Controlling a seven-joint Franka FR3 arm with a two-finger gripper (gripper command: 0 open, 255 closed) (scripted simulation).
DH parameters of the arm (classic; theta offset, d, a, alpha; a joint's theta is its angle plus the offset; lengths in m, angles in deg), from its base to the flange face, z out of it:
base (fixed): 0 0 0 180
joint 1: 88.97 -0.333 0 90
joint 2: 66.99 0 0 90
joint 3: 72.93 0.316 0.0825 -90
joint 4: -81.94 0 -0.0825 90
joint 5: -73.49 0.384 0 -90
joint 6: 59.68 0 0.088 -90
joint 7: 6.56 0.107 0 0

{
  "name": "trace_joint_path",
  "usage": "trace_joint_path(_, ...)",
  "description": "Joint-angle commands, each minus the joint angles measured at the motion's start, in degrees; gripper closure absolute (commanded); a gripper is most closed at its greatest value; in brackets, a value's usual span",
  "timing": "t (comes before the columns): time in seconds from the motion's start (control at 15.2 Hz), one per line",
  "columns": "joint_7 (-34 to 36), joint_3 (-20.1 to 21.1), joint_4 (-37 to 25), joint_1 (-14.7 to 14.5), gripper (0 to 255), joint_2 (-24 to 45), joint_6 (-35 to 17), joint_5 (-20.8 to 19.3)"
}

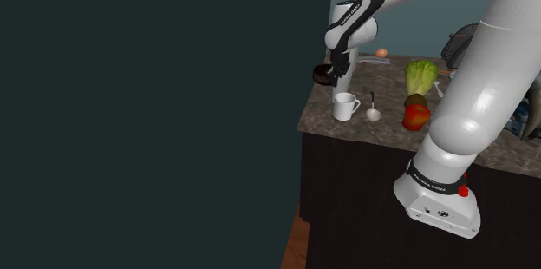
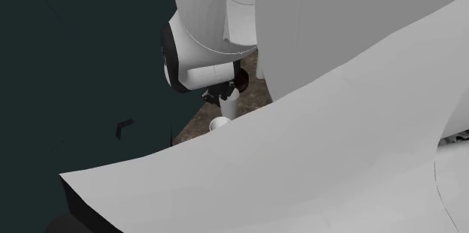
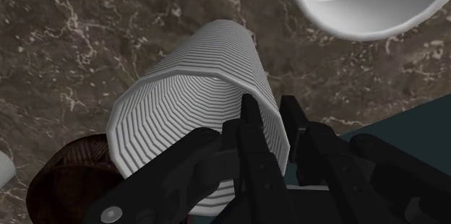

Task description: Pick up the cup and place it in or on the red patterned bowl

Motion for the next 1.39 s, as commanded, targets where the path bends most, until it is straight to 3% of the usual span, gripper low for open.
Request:
trace_joint_path(0.0, 0.0, 0.0, 0.0, 0.0, 255, 0.0, 0.0, 0.0)
trace_joint_path(0.4, 0.0, 0.0, 0.0, 0.0, 255, 0.0, -0.01, 0.0)
trace_joint_path(1.32, 1.71, 0.33, -3.95, -0.13, 255, -7.74, 11.31, -3.0)
